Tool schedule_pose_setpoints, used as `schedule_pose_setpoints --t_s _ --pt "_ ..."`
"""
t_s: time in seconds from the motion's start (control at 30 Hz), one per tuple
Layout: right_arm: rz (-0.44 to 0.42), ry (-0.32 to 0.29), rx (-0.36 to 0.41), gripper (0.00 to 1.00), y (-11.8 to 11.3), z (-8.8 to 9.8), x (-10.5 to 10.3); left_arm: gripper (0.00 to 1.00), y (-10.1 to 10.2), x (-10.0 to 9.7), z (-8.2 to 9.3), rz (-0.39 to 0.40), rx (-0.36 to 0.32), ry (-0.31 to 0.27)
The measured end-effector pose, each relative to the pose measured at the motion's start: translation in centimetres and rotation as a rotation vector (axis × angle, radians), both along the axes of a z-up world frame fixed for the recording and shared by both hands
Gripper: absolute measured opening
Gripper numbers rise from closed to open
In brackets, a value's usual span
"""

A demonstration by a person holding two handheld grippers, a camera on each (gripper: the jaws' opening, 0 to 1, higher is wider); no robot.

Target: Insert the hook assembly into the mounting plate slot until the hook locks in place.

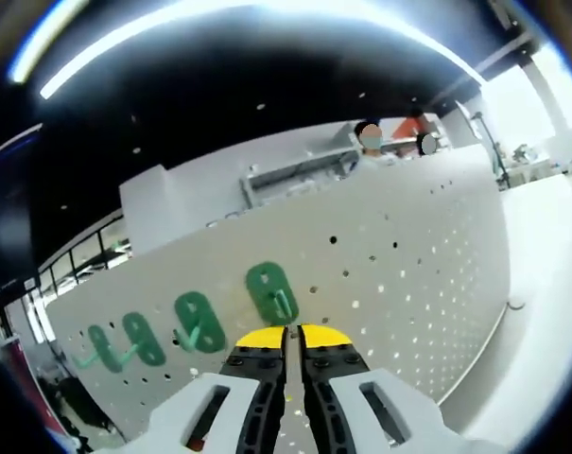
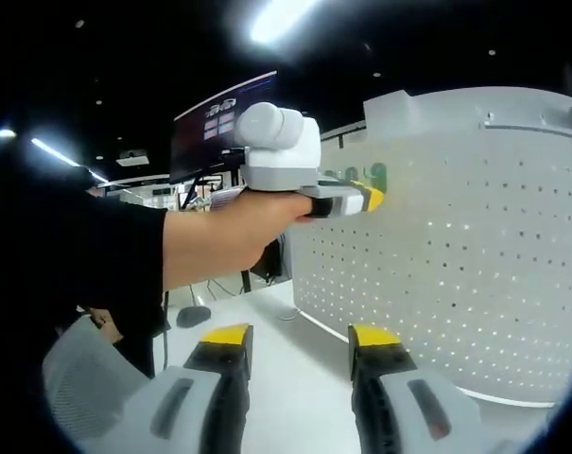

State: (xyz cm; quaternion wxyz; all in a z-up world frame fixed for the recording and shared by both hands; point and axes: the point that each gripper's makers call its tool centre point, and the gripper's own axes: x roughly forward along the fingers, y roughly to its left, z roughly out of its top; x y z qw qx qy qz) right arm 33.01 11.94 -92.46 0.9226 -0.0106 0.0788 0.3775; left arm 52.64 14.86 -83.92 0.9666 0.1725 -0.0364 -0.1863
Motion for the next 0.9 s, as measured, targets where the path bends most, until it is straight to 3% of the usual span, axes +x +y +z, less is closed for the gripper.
schedule_pose_setpoints --t_s 0.53,0.9 --pt "-0.01 -0.004 -0.004 0.38 -0.2 -0.1 0.1 0.12 -0.1 -2.7 -1.2 -0.056 -0.005 0.012" --pt "-0.024 -0.016 0.0 0.38 -0.6 0.2 0.3 0.17 0.6 -4.6 -0.6 -0.078 -0.05 0.006"
